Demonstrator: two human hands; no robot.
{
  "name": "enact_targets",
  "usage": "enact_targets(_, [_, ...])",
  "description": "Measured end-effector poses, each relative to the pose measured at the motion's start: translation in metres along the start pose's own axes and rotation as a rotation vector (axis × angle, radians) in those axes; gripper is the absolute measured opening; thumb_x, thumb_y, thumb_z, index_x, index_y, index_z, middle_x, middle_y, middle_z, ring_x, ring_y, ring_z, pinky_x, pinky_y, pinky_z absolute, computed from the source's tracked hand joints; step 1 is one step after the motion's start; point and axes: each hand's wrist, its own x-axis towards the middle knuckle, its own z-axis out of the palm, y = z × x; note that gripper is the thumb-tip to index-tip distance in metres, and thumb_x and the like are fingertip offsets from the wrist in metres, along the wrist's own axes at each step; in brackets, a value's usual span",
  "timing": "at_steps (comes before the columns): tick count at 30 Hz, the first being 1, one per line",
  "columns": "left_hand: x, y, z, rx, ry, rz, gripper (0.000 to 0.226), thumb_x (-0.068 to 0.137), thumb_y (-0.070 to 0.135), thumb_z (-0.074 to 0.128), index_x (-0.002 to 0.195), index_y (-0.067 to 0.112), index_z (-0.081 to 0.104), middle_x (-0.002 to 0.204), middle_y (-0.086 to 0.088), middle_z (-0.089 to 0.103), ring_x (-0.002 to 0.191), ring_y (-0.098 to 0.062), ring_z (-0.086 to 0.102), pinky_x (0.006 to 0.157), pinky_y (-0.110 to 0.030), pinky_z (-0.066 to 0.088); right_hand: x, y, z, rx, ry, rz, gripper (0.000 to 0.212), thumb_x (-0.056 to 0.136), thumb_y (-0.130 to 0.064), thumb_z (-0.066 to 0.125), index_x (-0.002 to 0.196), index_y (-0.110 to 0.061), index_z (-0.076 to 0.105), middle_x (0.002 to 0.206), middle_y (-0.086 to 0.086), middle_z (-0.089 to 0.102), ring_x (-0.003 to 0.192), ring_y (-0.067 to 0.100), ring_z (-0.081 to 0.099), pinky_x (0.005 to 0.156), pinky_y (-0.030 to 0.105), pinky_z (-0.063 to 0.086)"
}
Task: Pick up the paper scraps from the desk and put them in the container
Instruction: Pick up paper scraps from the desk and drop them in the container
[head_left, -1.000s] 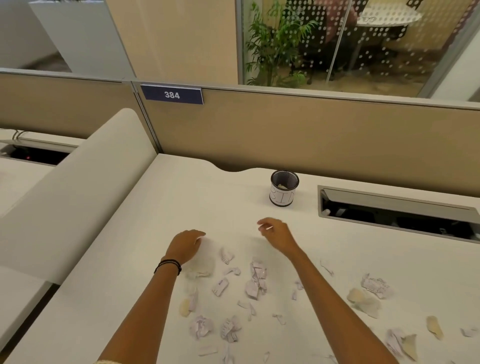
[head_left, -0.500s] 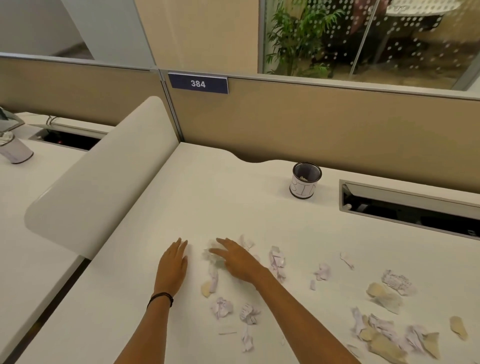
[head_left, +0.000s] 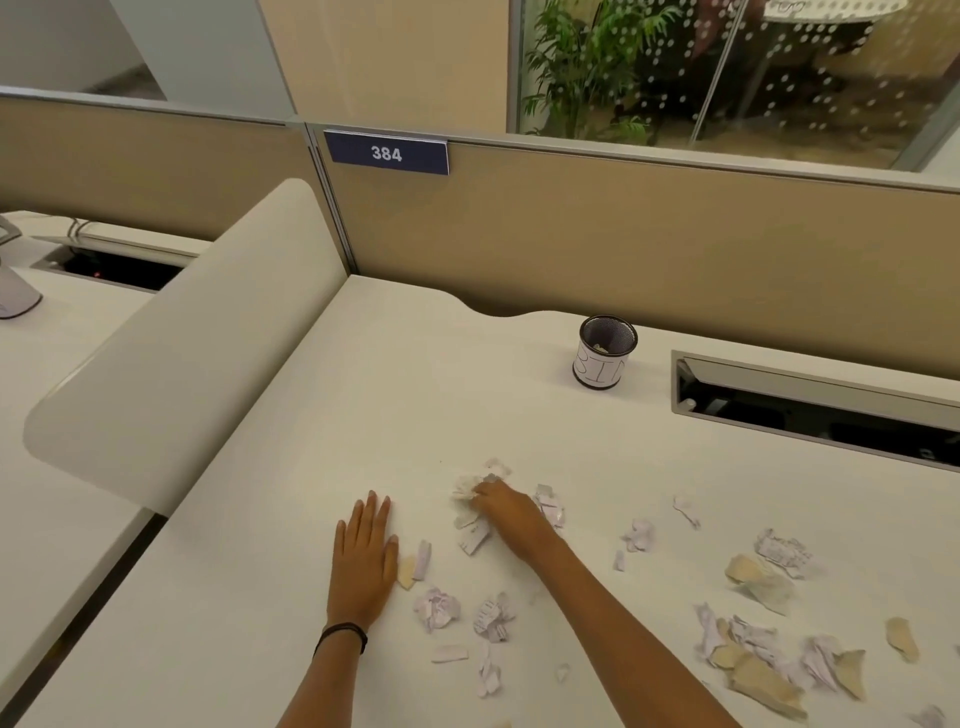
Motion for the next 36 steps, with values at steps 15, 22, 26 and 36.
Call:
enact_targets(15, [0.006,-0.001,0.001,0.05,-0.028,0.007,0.067,0.089,0.047,0.012,0.148,0.015,0.016,0.156,0.0,0.01,0.144,-0.016,0.008,0.118,-0.038,0.002,0.011,0.114,-0.144,0.985,0.796,0.701,0.022,0.082,0.006,0.06,0.103,0.005,0.067,0.072,0.006,0.059,0.061,0.008,0.052,0.065,0.02,0.044])
enact_targets(22, [0.004,0.001,0.0,0.051,-0.03,0.003,0.065,0.089,0.048,0.01,0.148,0.019,0.013,0.157,0.002,0.008,0.145,-0.014,0.004,0.118,-0.033,-0.004,0.046,0.147,-0.179,1.027,0.862,0.773,0.025,0.089,-0.003,0.056,0.112,0.002,0.063,0.102,0.01,0.057,0.092,0.02,0.056,0.082,0.03,0.054])
enact_targets(26, [0.004,0.002,-0.003,0.035,-0.019,0.006,0.065,0.09,0.046,0.012,0.148,0.018,0.014,0.157,0.002,0.009,0.145,-0.015,0.006,0.117,-0.03,-0.008,0.057,0.155,-0.185,0.882,0.667,0.829,0.034,0.091,-0.007,0.05,0.125,-0.007,0.057,0.117,0.014,0.055,0.102,0.025,0.054,0.094,0.037,0.051])
enact_targets(36, [0.003,0.003,-0.003,0.038,-0.01,0.008,0.065,0.09,0.047,0.012,0.148,0.019,0.014,0.157,0.002,0.009,0.145,-0.015,0.005,0.118,-0.032,-0.006,0.053,0.14,-0.195,0.608,0.695,0.635,0.045,0.085,0.011,0.037,0.12,-0.003,0.061,0.13,0.016,0.056,0.123,0.026,0.051,0.106,0.039,0.042])
